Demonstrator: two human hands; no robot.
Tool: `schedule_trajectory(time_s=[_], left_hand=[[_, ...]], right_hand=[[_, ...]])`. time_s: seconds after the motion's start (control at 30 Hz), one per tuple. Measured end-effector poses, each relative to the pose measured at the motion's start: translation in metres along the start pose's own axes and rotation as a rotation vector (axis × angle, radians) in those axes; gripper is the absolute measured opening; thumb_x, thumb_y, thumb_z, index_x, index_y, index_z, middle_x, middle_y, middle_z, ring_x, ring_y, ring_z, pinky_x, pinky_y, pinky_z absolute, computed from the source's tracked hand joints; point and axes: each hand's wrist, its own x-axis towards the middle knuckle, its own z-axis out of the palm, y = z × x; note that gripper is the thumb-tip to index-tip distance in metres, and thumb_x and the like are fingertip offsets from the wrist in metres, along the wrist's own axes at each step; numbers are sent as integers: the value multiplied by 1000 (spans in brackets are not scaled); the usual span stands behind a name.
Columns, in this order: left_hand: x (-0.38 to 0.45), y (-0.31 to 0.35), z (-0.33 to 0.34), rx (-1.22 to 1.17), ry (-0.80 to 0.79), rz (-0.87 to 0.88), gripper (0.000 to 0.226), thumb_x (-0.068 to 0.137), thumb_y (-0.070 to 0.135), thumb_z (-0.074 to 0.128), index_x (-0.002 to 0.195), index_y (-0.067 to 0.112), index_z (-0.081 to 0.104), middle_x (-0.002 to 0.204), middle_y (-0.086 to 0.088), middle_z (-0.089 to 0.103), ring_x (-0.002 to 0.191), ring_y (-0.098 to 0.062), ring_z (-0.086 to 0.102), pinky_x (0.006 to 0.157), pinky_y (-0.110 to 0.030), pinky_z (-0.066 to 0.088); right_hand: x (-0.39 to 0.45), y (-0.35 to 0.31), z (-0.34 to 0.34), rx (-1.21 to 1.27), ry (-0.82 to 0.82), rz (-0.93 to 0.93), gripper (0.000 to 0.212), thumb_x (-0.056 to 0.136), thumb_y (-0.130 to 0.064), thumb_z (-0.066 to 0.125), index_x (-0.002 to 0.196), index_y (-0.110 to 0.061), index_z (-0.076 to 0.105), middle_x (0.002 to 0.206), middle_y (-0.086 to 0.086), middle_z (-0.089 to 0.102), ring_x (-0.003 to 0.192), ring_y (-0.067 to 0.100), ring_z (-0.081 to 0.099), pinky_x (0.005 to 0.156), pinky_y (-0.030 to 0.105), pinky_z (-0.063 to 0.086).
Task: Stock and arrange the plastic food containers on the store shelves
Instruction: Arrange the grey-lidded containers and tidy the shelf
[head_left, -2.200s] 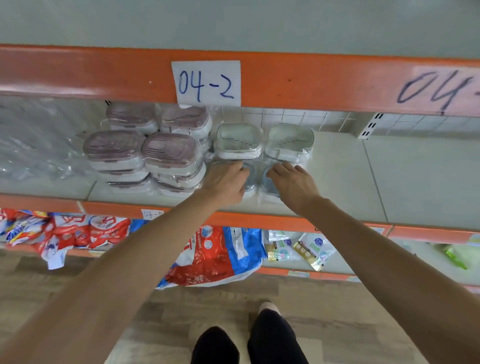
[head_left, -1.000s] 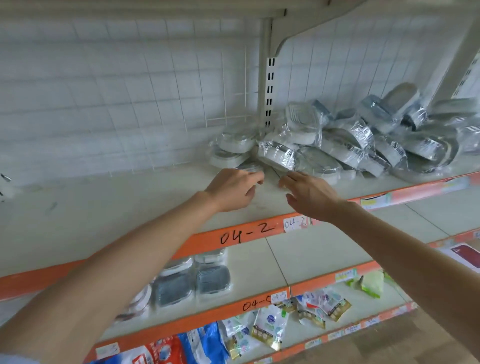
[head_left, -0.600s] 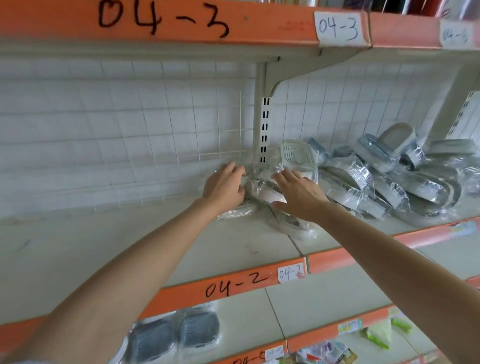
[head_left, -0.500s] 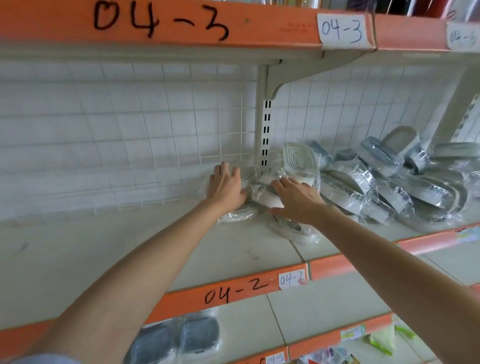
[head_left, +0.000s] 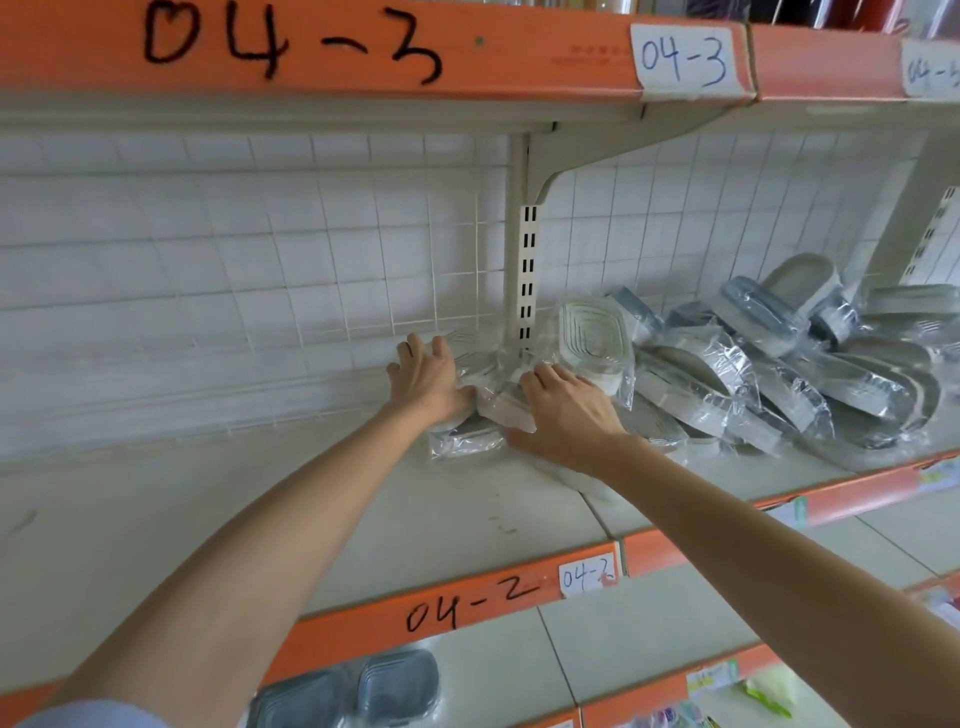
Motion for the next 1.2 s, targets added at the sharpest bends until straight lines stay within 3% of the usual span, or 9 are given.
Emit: schedule_trajectory(time_s=[0.27,0.43,0.53,0.63,0.73,0.87,0.97,1.03,1.2], left_hand=[[-49,-72,-33,30,67,48,77,74,56,66,125,5,38,123,-15,34,116,-33,36,90,-42,39],[-97,-130,-51,-24,-20,-81,74,72,50,69,124,8,38,120,-13,33,115,-32,34,96,-42,39],[-123,-163,-56,1,-99,-170,68,74,47,66,121,8,38,117,-11,31,115,-31,33,97,-43,39],[-144,-190,-58,-22,-190,-270,66,75,45,67,119,6,38,118,-11,29,118,-30,31,97,-42,39],[-159,-209,-55,17,-339,-319,72,71,44,70,121,5,35,120,-9,25,121,-29,28,96,-41,39],[-168,-218,-44,112,-526,-326,87,66,45,69,132,8,26,119,-7,23,125,-25,26,91,-38,37],[-167,-215,-36,106,-531,-336,101,67,52,71,140,6,18,132,-10,22,130,-26,23,98,-42,33],[-164,-209,-30,51,-504,-342,108,69,63,68,144,6,15,142,-10,18,135,-28,19,105,-46,29],[-165,-205,-23,-37,-428,-335,105,68,64,71,141,8,21,146,-9,26,135,-29,25,106,-52,27]], right_hand=[[14,-64,-4,101,7,-206,56,82,-53,58,115,-9,50,120,6,51,116,22,46,84,33,40],[16,-99,7,135,-121,-423,60,83,-50,61,134,-21,43,128,1,42,121,19,36,96,29,32],[11,-110,19,144,-218,-459,62,83,-43,66,138,-36,38,144,-3,34,133,20,26,108,37,25],[5,-115,28,217,-277,-421,59,81,-34,70,132,-32,41,147,7,30,138,26,25,111,38,25],[0,-119,35,340,-300,-373,55,77,-25,75,123,-21,45,127,6,43,118,25,43,90,30,36],[-1,-126,42,325,-425,-309,55,78,-41,72,120,-23,42,134,3,35,120,24,41,101,38,34],[7,-143,43,300,-496,-161,63,76,-71,52,115,-22,41,125,6,40,119,28,42,99,42,29],[16,-159,46,256,-479,-65,79,75,-77,46,125,-16,39,130,14,39,125,32,39,102,46,29],[31,-184,57,304,-530,159,83,81,-50,64,136,-8,20,136,27,32,127,43,33,100,46,32]])
